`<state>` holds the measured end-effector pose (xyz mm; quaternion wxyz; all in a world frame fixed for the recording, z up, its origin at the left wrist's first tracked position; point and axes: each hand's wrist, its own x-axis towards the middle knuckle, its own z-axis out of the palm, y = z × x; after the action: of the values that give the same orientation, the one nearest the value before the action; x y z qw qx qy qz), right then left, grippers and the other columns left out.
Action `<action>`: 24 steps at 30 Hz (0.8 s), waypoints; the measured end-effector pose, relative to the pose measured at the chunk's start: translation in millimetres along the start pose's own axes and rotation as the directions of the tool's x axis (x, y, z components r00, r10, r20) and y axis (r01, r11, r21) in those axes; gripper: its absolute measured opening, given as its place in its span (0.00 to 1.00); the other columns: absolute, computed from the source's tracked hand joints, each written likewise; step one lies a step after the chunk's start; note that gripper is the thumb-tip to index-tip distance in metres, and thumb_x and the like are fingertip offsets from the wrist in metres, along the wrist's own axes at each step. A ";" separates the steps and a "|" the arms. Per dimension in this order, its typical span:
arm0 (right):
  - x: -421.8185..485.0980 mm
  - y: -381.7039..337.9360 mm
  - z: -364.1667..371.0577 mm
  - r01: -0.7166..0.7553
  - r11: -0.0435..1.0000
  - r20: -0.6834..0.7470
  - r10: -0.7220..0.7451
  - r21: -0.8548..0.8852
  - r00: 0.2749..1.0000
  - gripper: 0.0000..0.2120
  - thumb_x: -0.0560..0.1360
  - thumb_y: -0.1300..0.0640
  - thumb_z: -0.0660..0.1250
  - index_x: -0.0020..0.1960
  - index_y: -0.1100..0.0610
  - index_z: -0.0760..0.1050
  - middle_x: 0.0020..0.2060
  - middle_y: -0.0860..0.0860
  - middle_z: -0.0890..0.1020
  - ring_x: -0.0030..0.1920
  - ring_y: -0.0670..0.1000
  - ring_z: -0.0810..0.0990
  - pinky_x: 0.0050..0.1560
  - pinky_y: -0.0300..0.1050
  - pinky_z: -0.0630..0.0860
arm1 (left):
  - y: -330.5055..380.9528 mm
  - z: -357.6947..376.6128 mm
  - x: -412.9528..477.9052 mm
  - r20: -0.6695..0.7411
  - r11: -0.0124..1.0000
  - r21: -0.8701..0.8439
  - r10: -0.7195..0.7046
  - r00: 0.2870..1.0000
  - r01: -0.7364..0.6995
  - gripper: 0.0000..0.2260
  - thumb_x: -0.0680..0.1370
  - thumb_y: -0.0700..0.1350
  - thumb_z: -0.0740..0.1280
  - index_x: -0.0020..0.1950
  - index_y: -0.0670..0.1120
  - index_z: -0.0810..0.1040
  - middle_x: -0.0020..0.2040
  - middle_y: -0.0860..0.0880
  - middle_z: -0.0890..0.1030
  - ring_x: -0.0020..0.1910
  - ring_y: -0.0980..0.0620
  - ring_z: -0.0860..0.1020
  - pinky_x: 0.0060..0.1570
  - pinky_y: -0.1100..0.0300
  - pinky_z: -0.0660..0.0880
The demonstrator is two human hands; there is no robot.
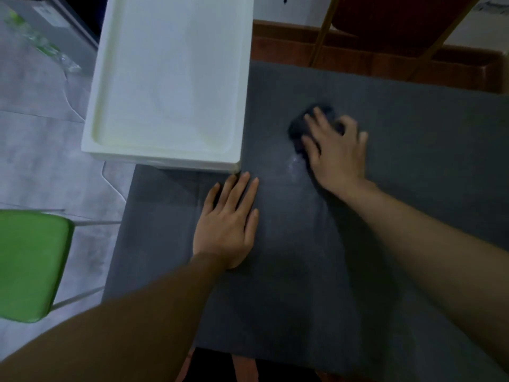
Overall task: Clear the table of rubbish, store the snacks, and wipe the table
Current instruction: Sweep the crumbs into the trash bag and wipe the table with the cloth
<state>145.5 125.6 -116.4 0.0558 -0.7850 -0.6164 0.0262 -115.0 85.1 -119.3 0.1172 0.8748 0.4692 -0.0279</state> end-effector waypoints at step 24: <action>-7.2 -5.3 7.6 0.327 0.932 -0.098 -0.315 0.156 0.944 0.20 0.82 0.46 0.59 0.73 0.50 0.72 0.71 0.47 0.74 0.52 0.59 0.71 0.50 0.54 0.71 | -2.3 -1.2 1.9 0.007 1.000 0.017 0.000 1.000 0.000 0.26 0.83 0.53 0.52 0.81 0.49 0.54 0.81 0.49 0.54 0.79 0.49 0.54 0.78 0.49 0.49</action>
<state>137.9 120.2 -123.5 0.1480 -0.6665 -0.7295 0.0412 -115.8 88.2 -118.8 0.1114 0.8758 0.4684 -0.0349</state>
